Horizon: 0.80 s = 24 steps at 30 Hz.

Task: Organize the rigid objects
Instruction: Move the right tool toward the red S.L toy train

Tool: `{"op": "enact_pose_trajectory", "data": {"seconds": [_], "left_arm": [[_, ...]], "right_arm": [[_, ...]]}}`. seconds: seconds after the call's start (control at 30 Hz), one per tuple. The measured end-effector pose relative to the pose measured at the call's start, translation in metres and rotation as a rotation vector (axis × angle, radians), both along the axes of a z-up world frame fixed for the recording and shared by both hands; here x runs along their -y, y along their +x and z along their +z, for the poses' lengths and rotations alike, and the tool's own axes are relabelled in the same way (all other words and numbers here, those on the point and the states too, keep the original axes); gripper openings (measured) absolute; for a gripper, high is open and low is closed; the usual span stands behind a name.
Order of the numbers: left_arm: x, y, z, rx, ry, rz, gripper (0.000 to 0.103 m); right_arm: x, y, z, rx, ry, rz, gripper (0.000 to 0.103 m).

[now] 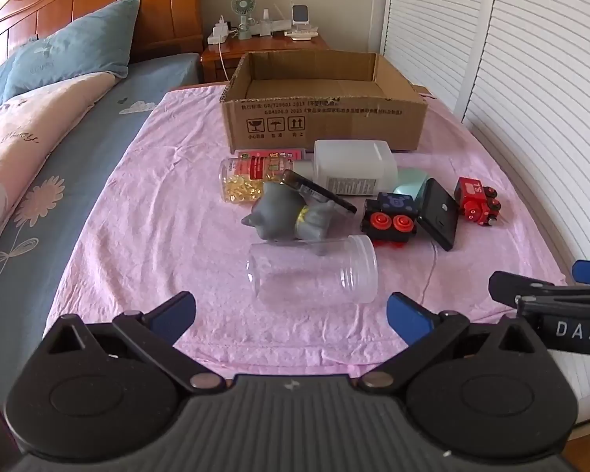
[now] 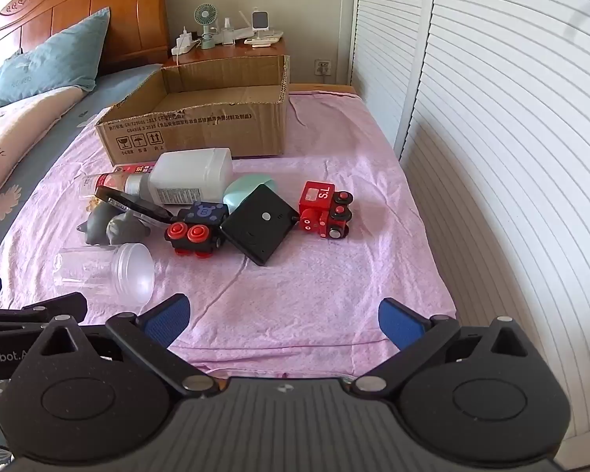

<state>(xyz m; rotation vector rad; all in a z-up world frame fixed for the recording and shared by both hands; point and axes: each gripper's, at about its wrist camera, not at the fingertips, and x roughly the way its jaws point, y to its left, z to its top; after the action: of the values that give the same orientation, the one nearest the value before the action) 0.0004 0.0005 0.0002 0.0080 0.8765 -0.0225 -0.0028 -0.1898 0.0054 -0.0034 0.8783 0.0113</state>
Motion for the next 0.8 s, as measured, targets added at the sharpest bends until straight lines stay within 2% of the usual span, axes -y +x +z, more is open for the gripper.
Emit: {"op": "enact_pose_trajectory", "data": {"seconds": [0.3, 0.47, 0.8], "left_arm": [[0.011, -0.006, 0.0, 0.023, 0.031, 0.005, 0.102], [0.001, 0.001, 0.0, 0.006, -0.006, -0.002, 0.102], [0.0, 0.003, 0.0, 0.005, -0.017, -0.003, 0.102]], "right_arm": [[-0.001, -0.001, 0.004, 0.01, -0.004, 0.003, 0.103], [-0.001, 0.0, 0.002, 0.011, -0.004, 0.0, 0.103], [0.002, -0.001, 0.004, 0.017, -0.006, -0.004, 0.103]]}}
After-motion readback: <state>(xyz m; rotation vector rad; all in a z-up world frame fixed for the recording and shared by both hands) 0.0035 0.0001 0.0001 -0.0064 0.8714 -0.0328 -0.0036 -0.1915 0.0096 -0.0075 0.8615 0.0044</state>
